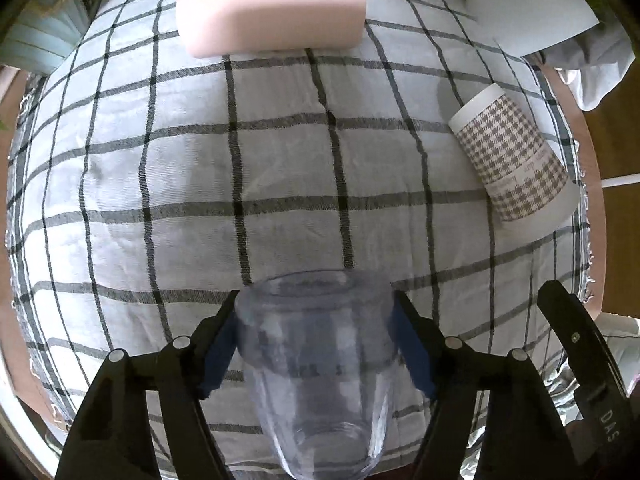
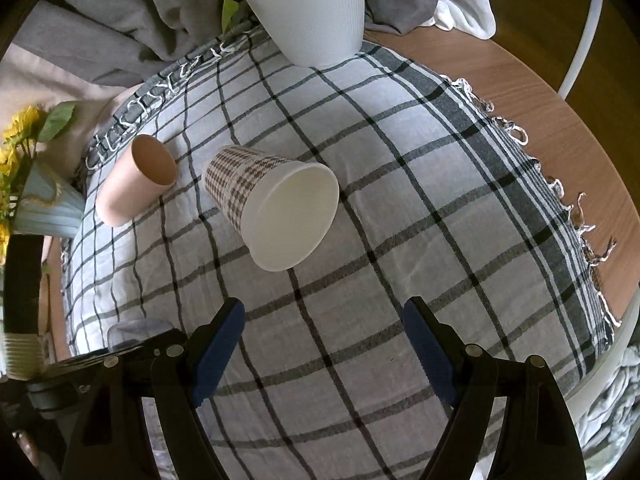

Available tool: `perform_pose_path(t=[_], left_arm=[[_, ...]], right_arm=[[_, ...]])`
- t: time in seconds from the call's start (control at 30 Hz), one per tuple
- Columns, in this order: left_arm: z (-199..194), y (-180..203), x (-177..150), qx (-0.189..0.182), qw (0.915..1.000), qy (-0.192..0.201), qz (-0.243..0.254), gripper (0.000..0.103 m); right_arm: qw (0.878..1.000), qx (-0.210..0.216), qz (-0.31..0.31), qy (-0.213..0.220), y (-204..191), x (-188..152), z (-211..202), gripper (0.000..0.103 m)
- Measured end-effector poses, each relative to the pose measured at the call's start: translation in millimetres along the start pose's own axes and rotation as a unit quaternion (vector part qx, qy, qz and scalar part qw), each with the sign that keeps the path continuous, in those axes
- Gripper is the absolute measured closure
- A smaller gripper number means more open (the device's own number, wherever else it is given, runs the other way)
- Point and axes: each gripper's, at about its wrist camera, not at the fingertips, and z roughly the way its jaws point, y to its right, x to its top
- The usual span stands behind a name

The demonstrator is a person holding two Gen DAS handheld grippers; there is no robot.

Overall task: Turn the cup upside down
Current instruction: 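Turn the clear cup rim down with the left tool and lower it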

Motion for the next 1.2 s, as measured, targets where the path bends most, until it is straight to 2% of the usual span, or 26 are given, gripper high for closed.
perform_pose_path(t=[0.17,0.6,0.83,0.97,1.2], left_arm=[[-11.9,-6.9,-4.5,-0.001,0.9998,0.017,-0.01,0.032],[-67.9,-9.4,-22.0,0.004,0.9955,0.094,-0.012,0.032],[-76.6,1.9,-30.2,0.018,0.9921,0.124,0.0,0.032],[-81.4,2.9,-37.1,0.025,0.9875,0.155,0.0,0.032],[-78.2,8.1,-43.1,0.039,0.9852,0.167,0.005,0.032]], right_arm=[[1.0,0.002,-0.005,0.003,-1.5,0.1,-3.1,0.021],[0.999,0.022,-0.022,0.02,-8.7,5.9,-20.6,0.021],[0.999,0.022,-0.033,0.025,-11.9,5.0,-23.6,0.021],[0.999,0.02,-0.036,0.03,-11.6,3.5,-24.5,0.021],[0.997,0.009,-0.058,0.043,-10.5,-0.3,-28.5,0.021]])
